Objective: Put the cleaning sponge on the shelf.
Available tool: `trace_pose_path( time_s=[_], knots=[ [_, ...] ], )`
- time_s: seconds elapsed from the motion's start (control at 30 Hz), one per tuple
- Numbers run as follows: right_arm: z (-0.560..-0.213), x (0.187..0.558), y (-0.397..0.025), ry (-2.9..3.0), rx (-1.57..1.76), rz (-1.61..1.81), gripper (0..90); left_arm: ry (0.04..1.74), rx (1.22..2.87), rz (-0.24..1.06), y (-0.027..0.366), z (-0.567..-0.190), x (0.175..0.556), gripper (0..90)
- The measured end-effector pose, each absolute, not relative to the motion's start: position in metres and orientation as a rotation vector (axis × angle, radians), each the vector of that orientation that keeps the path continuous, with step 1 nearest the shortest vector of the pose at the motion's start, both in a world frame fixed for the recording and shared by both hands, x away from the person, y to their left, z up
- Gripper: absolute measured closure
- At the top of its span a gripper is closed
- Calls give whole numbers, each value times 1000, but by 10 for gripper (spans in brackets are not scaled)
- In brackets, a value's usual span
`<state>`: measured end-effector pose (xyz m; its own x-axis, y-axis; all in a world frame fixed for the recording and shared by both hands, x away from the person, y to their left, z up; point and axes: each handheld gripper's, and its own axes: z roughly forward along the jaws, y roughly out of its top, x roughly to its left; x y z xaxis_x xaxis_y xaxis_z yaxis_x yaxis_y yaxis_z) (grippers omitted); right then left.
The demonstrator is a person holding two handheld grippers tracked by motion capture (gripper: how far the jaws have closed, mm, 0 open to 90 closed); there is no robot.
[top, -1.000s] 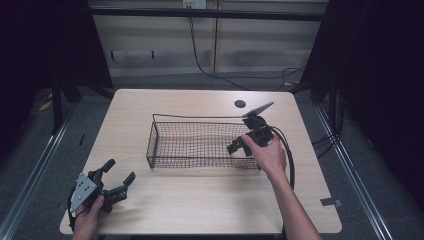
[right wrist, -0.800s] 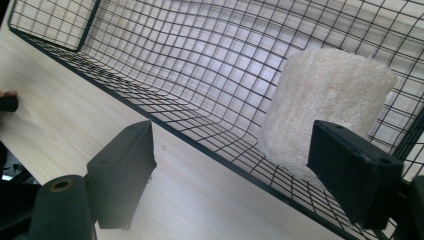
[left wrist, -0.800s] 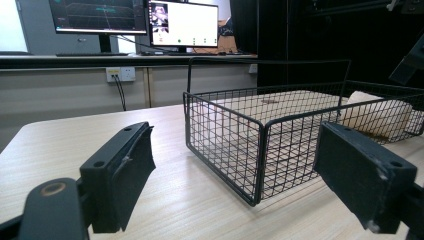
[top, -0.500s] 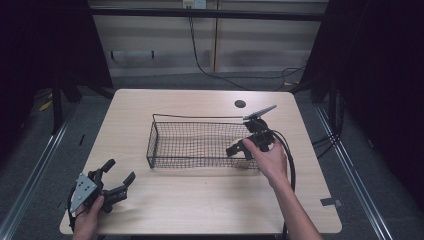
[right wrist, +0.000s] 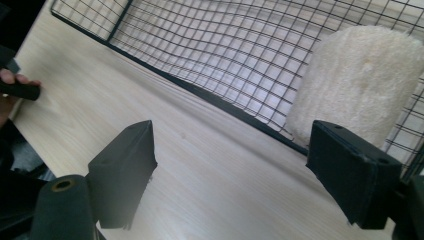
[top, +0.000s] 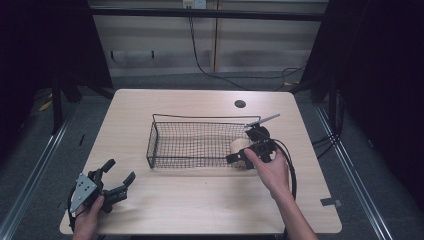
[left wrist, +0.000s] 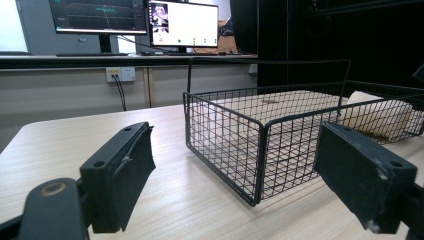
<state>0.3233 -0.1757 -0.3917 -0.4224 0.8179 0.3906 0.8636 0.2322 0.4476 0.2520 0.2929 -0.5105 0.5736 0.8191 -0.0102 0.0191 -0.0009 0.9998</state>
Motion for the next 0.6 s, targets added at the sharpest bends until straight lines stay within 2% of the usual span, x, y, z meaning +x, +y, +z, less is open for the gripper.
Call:
trace_pose_path(
  time_s=[0.6],
  knots=[
    [-411, 286, -187, -2437, -1671, -968, 220, 763, 1448, 736, 293, -511, 252, 157]
  ],
)
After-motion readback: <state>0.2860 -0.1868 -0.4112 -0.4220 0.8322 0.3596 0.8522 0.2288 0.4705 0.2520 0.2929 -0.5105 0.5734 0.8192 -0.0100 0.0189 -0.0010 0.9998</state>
